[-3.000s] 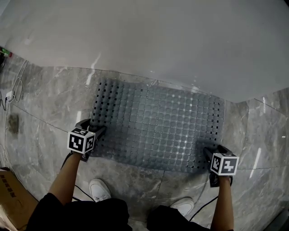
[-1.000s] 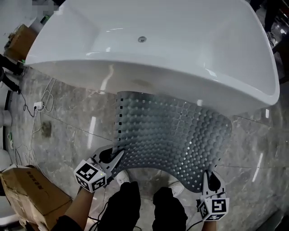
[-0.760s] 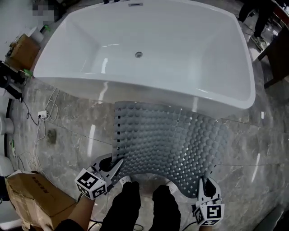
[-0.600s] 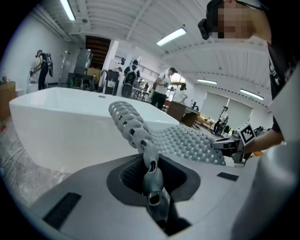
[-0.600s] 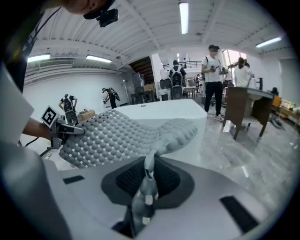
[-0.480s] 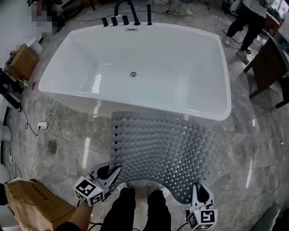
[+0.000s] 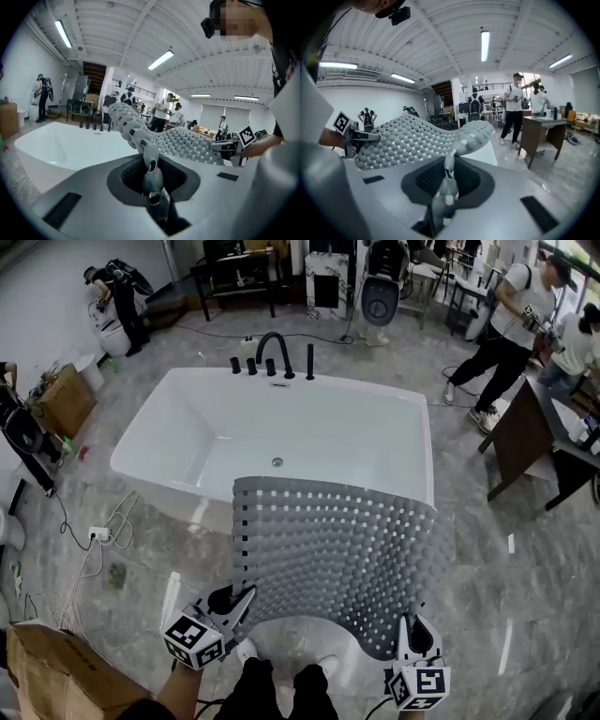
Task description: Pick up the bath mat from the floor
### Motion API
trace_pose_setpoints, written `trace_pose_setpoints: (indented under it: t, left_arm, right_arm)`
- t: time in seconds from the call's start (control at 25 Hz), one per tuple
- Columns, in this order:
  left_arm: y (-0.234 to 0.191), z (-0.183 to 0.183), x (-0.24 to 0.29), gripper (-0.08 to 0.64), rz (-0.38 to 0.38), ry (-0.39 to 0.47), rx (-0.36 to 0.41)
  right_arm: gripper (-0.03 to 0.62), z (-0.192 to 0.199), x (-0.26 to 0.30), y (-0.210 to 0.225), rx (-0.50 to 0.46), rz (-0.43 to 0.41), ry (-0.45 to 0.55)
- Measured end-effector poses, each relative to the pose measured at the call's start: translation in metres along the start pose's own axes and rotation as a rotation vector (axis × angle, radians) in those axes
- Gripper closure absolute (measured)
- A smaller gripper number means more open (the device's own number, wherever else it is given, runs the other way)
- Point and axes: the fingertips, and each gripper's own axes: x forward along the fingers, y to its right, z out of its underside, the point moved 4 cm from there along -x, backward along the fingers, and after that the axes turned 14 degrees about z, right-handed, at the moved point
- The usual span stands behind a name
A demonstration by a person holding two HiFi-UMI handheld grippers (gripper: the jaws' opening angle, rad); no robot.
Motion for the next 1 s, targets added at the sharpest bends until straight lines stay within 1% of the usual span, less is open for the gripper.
trace_pose_setpoints:
  t: [0.08,0.2,0.44,0.56,0.72,0.8,1.0]
  left_arm:
    - [0.010,-0.026,-0.007,0.497,-0.023,0.029,0.027]
    - [0.023,-0.057,-0.017,0.497,-0.056,0.067,0.063]
    - [0.043,-0.096,-0.030,0.497,-0.093,0.120,0.115]
    - [0.053,-0.104,-0.035,0.497,-0.099,0.127,0.129]
    - [0.062,-0.111,-0.043,0.499,-0.083,0.136,0.148]
    - [0.063,-0.112,-0.051,0.499,-0.075,0.138,0.155]
    - [0.060,-0.109,-0.076,0.499,-0.046,0.149,0.145]
  right_arm:
    - [0.525,-0.029,-0.008,0.004,-0.003,-0.007,0.044]
    - [0.525,-0.060,-0.016,0.010,0.002,-0.024,0.096]
    - [0.525,-0.099,-0.034,0.018,0.017,-0.033,0.164]
    - [0.525,-0.108,-0.046,0.020,0.020,-0.032,0.174]
    - [0.525,-0.116,-0.059,0.017,0.014,-0.024,0.186]
    - [0.525,-0.117,-0.066,0.011,0.012,-0.015,0.189]
    - [0.525,-0.116,-0.092,-0.013,0.015,0.018,0.192]
